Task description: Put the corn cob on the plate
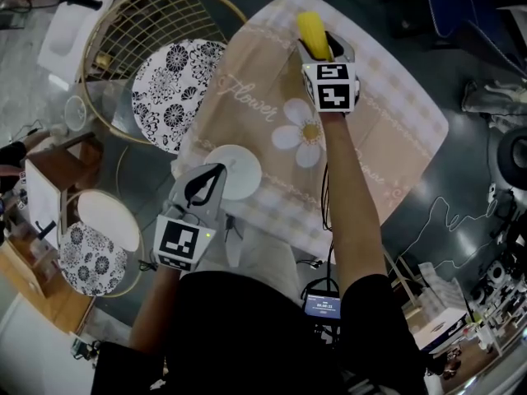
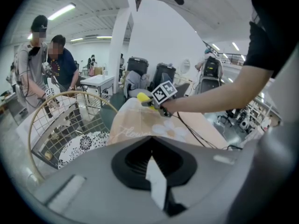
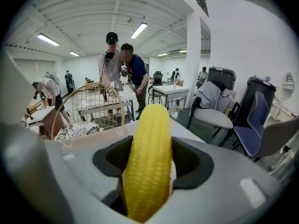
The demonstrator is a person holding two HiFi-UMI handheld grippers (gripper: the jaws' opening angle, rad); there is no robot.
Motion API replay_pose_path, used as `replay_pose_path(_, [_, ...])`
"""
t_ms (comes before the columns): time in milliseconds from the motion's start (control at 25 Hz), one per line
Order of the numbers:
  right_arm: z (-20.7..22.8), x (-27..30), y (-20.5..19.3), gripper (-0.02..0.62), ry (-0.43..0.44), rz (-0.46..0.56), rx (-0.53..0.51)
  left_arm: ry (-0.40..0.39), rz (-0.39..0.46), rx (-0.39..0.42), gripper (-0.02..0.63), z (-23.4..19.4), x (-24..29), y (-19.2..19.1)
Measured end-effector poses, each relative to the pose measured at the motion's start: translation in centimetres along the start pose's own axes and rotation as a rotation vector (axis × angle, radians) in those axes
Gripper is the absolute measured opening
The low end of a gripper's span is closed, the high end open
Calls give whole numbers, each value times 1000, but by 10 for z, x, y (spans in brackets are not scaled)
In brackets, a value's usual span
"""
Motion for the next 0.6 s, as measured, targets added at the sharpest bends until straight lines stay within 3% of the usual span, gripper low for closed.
replay_pose_path(600, [-29,-46,4,258,1,36,9,-7,14,24,5,-2,-24,-10])
Point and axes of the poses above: the fingertips, and each gripper's own axes: x forward along the fingers, z to its right, y out of its top, the point moved 1 cm from there along -x, backward along the fingers, and after that the axes turned 8 degrees about -x, right-handed, at the moved point
